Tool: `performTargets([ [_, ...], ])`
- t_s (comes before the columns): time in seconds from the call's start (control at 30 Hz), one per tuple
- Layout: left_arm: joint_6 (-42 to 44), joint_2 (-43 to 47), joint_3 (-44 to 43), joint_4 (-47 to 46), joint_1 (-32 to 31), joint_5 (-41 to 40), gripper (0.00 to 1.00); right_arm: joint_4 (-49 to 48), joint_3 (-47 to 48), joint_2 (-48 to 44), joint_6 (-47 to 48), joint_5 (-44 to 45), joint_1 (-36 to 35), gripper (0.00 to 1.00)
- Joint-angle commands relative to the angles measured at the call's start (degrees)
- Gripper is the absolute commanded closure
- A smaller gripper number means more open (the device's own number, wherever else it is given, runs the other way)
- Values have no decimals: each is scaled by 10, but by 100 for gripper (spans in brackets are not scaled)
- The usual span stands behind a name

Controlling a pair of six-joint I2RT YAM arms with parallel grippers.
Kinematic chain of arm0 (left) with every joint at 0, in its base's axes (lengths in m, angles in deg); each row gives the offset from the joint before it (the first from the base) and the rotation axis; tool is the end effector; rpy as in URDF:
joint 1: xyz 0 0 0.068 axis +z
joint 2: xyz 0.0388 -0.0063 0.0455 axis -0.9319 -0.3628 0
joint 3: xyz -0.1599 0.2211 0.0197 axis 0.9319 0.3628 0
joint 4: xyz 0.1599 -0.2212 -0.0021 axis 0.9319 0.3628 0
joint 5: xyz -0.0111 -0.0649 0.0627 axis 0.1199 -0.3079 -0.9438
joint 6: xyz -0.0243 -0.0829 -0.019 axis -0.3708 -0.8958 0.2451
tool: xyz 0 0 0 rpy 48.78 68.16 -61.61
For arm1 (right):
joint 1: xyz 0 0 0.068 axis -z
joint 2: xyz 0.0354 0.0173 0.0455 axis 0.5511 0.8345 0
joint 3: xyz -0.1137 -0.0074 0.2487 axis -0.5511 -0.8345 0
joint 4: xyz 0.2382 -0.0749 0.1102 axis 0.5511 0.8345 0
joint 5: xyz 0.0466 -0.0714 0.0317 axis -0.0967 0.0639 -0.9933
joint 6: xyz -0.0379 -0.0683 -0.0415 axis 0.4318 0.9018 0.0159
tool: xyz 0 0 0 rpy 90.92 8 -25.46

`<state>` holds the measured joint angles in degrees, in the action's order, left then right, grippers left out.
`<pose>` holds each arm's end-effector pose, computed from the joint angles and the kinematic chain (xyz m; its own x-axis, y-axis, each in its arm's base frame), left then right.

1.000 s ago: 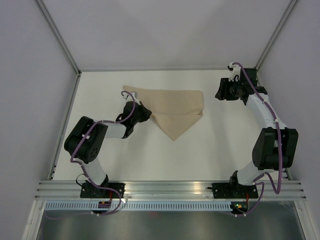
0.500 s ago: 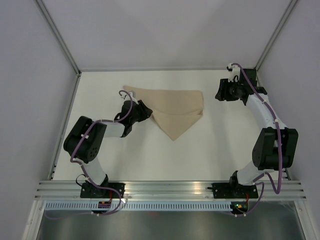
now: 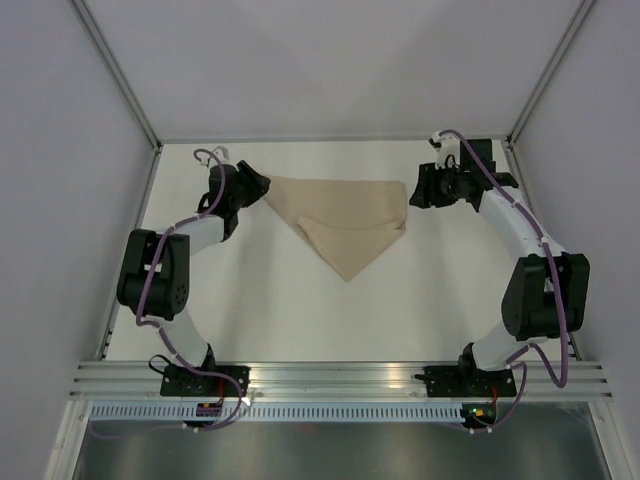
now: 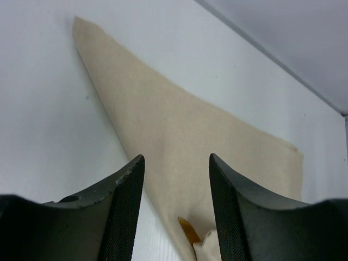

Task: Fold the napkin, place the utensils inside, and roll it up
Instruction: Fold the napkin

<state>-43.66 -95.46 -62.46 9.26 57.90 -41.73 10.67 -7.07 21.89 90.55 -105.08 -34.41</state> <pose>0.4179 -0.0805 0.1693 -0.4179 -0.5758 -0.7027 -0.0985 0.7977 -0.5950 0.3925 0.0373 0.2525 -0.7124 -0.0434 -0.7004 -0.3099 0.9149 0.2585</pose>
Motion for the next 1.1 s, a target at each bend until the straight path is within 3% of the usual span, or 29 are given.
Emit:
performTargets([
  [0.0,9,-41,-74,44,34,22,43,26,27,16,5,-66,-40,47],
  [0.2,20,-118,-172,106,82,38,43,48,78,106,9,-169,-85,50],
  [0.47,24,-223,-266,109,96,84,42,52,158,205,7,-254,-122,52],
  [0.8,-38,-278,-312,147,97,66,43,33,227,302,-56,-354,-149,55],
  [1.07,-63,-297,-333,158,97,60,53,1,254,351,-90,-398,-190,55],
])
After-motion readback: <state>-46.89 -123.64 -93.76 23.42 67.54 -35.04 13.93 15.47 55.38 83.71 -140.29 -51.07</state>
